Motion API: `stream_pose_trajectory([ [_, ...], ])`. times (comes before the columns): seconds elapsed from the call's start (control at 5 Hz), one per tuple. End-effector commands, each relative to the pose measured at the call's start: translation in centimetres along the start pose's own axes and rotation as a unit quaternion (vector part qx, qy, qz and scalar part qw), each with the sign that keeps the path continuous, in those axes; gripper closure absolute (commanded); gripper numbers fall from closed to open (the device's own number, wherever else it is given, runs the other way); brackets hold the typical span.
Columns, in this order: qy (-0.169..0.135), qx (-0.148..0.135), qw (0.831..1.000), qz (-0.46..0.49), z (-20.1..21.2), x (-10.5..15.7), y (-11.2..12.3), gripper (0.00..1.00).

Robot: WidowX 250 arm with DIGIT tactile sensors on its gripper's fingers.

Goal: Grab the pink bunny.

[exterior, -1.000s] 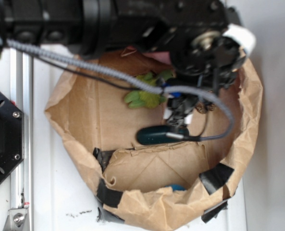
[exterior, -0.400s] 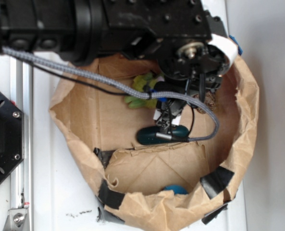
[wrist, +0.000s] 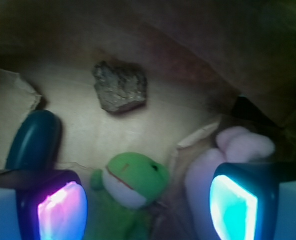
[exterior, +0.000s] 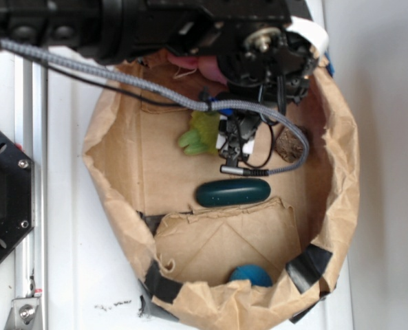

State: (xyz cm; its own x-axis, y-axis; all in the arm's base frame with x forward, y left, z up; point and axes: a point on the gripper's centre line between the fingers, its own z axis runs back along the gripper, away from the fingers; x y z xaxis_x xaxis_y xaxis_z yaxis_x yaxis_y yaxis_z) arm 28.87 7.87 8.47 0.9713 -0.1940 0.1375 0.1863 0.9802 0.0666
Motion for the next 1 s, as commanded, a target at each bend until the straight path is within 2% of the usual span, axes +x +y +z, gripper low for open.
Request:
stream_pose_trajectory([
  [0.0, -0.023, 0.083, 0.996, 0.015, 1.9, 0.5, 1.8, 0.0],
  [0.4, -0.014, 0.098, 0.995, 0.031, 1.4, 0.5, 2.6, 0.0],
  [0.8, -0.003, 0.1, 0.994, 0.041, -0.1, 0.6, 2.8, 0.0],
])
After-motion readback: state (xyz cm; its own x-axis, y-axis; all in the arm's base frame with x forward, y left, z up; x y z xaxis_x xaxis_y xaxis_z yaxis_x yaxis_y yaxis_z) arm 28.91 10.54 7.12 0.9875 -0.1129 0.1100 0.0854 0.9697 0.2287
